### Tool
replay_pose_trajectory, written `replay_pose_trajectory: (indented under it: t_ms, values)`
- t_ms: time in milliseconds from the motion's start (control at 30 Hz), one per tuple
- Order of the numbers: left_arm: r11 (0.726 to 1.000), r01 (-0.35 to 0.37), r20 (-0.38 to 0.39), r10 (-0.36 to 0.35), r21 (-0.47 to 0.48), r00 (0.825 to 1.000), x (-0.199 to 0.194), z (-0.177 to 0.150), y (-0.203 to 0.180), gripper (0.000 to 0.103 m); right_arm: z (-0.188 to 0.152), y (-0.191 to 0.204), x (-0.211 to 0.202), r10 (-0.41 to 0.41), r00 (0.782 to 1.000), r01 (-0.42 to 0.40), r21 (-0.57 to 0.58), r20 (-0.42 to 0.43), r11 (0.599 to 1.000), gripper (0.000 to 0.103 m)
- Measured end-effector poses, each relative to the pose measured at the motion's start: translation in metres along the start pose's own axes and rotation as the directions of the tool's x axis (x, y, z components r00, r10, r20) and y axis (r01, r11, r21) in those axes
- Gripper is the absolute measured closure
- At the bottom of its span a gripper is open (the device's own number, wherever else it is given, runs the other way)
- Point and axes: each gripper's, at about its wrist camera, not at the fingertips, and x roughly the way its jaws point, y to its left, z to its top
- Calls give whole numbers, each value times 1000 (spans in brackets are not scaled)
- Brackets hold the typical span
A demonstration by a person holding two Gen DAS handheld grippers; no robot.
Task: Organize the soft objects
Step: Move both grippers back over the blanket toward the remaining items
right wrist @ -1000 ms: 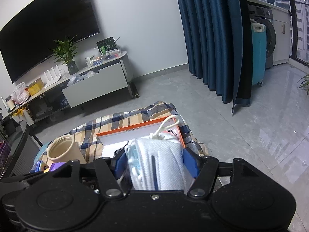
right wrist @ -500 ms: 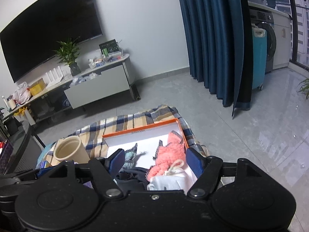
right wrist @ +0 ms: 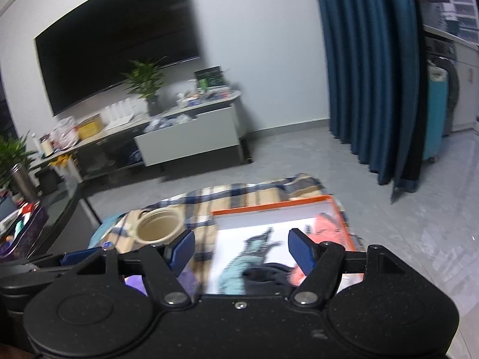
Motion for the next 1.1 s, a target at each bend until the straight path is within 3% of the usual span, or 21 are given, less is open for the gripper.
replay_pose_trajectory:
  t_ms: [533, 1100]
  values:
    - [982, -151, 14, 154, -116, 988, -31, -4, 75, 23, -10, 91, 26, 160, 986, -166, -125, -55, 978, 20]
    - [939, -302, -92, 290, -165, 953, 9, -7, 141, 22, -6, 98, 41, 185, 977, -198, -140, -102, 970, 21]
